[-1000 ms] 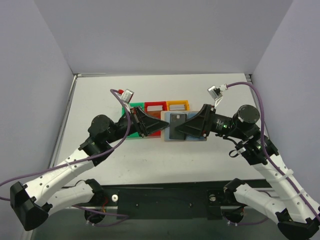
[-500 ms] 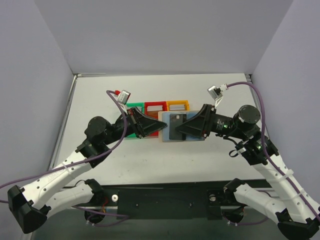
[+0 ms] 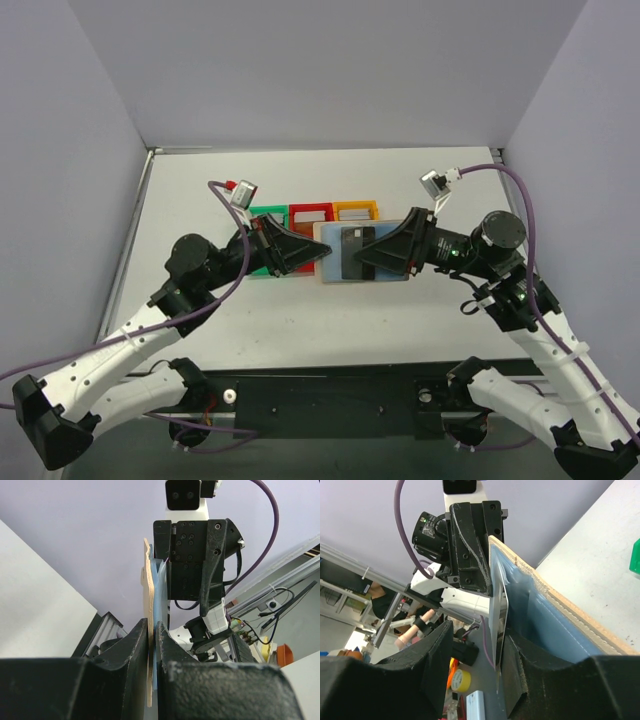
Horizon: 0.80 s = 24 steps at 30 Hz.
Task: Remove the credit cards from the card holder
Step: Remove the credit card from the card holder.
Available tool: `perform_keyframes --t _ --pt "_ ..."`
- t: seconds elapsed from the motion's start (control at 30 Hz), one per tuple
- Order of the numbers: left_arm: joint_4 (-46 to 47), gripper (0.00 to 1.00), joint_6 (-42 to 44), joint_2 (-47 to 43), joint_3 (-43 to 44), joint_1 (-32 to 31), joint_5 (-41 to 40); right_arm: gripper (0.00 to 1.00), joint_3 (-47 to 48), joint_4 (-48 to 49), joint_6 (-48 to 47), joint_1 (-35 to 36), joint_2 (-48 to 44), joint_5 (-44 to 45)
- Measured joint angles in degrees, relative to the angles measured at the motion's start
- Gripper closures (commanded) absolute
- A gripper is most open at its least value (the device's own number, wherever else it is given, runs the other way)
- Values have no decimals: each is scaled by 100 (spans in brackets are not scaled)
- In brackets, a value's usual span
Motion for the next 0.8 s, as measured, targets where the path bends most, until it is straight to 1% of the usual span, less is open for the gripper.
perform_keyframes --t 0.53,0.67,0.8 --pt "-48 100 -2 -129 0 42 15 75 -9 -2 20 -111 -79 -26" --pt "-68 100 -2 -170 0 59 26 80 -20 -2 20 -111 -94 -26" --pt "-68 100 -7 -197 -7 63 26 88 -35 -2 22 -138 -94 -26"
